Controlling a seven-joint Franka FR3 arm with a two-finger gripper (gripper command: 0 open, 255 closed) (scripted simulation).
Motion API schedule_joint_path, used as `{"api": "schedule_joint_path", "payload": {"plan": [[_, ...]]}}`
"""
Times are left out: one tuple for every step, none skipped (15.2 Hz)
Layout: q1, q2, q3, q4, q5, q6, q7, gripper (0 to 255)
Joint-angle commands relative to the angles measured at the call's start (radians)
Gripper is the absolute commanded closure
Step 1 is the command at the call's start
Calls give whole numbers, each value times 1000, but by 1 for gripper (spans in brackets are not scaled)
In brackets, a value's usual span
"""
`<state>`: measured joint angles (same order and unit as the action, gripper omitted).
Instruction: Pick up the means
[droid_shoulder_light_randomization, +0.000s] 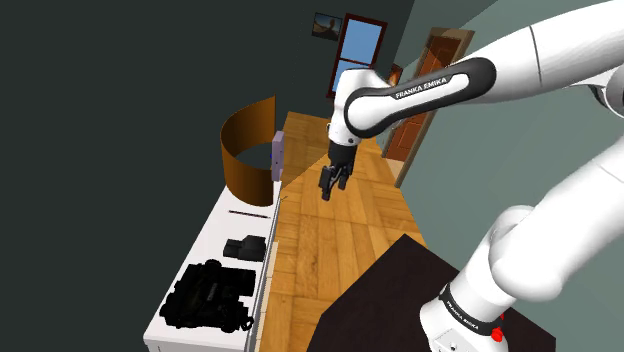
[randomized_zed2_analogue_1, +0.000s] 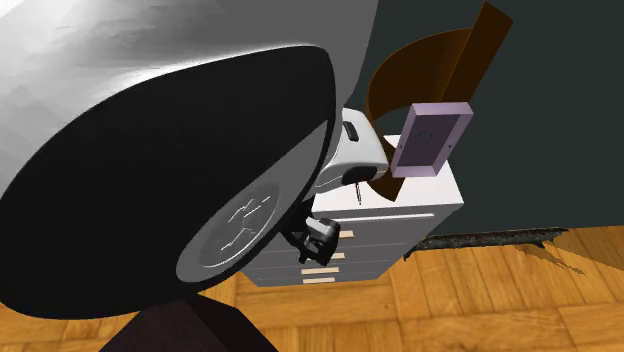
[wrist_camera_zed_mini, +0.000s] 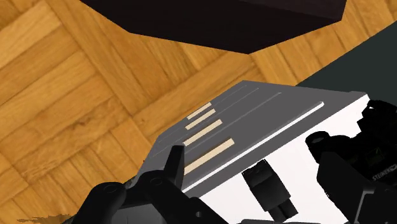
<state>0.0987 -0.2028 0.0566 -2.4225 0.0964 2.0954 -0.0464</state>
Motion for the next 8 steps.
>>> {"api": "schedule_joint_path", "payload": {"plan": [[11, 69, 11, 21, -2, 56, -9, 0], [16, 106, 17, 35, -4, 83, -14, 0], [20, 144, 21, 50, -6, 108, -18, 0], [25, 181, 26, 66, -10, 132, -21, 0], [29, 218, 31, 84, -14, 155, -24, 0], [34, 256, 36, 103, -18, 177, -27, 0], [39, 293, 40, 122, -24, 197, -29, 0], [44, 331, 44, 143, -30, 217, -31, 0]]}}
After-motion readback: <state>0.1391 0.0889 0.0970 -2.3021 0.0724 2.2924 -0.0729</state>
